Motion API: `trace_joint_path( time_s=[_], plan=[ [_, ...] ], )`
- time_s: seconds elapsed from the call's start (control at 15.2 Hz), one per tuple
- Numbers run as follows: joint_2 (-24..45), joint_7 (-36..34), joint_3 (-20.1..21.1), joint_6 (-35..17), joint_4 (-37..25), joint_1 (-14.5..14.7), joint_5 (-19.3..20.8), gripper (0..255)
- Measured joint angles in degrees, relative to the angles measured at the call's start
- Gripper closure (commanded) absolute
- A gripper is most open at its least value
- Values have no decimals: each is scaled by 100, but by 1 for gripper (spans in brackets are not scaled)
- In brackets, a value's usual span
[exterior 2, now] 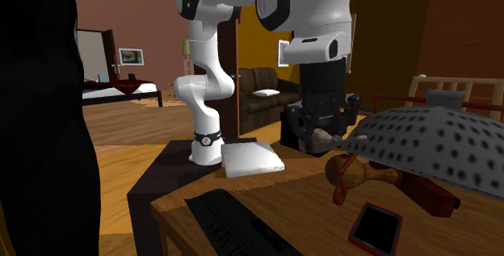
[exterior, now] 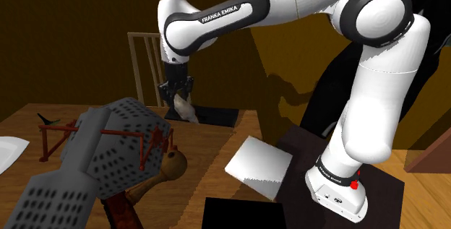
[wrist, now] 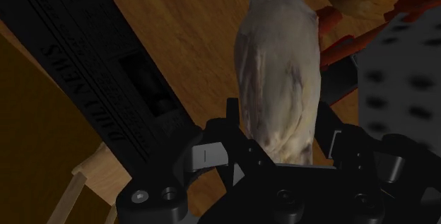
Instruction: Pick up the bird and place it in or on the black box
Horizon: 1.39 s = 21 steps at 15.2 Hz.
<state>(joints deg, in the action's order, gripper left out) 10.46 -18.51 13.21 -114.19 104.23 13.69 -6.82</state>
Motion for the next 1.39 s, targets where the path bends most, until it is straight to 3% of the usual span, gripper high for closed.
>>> trace_joint_path(
  time_s=[0.59, 1.39],
  plan=[
    [-201, -108, 26, 551, -364, 18, -19, 255],
    [-1940, -920, 560, 138, 1595, 550, -550, 255]
  ],
)
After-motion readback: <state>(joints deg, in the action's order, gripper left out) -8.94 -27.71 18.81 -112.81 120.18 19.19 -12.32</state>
